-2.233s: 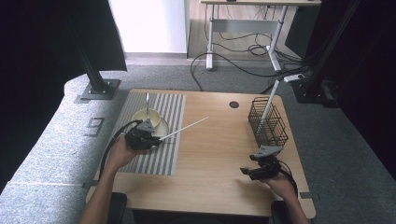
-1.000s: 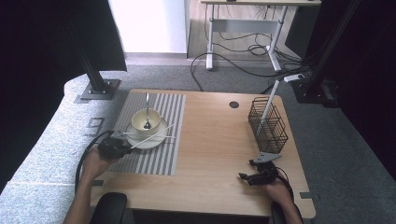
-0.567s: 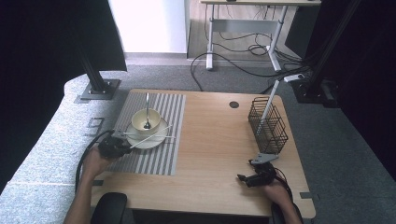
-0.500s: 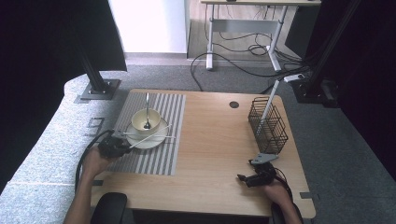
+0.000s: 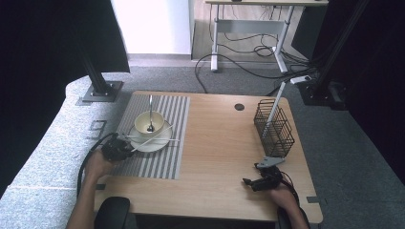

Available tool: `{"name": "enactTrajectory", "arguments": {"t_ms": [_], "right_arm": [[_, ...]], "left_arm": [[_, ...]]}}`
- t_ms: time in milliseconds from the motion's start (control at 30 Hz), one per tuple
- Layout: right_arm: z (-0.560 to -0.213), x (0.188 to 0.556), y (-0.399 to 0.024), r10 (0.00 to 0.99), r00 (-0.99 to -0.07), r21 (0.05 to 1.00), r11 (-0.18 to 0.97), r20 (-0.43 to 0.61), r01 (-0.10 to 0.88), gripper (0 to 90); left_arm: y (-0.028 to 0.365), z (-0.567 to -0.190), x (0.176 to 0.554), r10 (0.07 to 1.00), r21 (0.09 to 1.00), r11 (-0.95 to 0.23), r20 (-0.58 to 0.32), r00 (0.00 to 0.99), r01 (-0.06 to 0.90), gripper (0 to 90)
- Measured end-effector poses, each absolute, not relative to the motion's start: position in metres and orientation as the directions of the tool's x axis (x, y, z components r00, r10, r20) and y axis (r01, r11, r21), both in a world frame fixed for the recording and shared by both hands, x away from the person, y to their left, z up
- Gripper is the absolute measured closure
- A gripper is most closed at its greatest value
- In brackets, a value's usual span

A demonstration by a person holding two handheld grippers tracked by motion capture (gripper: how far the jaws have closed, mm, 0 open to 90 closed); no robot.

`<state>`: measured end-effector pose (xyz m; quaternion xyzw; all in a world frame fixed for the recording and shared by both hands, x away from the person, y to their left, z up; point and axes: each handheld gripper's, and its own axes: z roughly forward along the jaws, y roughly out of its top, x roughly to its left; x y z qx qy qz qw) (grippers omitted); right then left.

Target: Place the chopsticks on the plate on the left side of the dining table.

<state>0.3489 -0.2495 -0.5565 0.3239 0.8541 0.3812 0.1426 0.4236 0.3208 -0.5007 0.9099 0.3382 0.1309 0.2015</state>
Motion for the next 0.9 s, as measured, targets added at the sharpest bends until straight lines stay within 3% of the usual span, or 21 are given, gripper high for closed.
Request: {"name": "enactTrajectory", "arguments": {"t_ms": [300,533,900], "right_arm": [[-0.5565,0.3490,-0.2493,0.663,-0.749,0.743,0.499,0.004,0.445,13.6],[-0.5565,0.3490,-0.2492,0.663,-0.749,0.743,0.499,0.004,0.446,13.6],[-0.5565,0.3489,-0.2492,0.663,-0.749,0.743,0.499,0.004,0.446,13.6]], "left_arm": [[0.3157,-0.5005,0.4264,0.678,0.457,-0.685,0.114,0.726,0.567,72.6],[0.3168,-0.5001,0.4289,0.689,0.449,-0.681,0.122,0.715,0.579,76.8],[0.3185,-0.4934,0.4328,0.717,0.458,-0.663,0.159,0.679,0.592,70.7]]}}
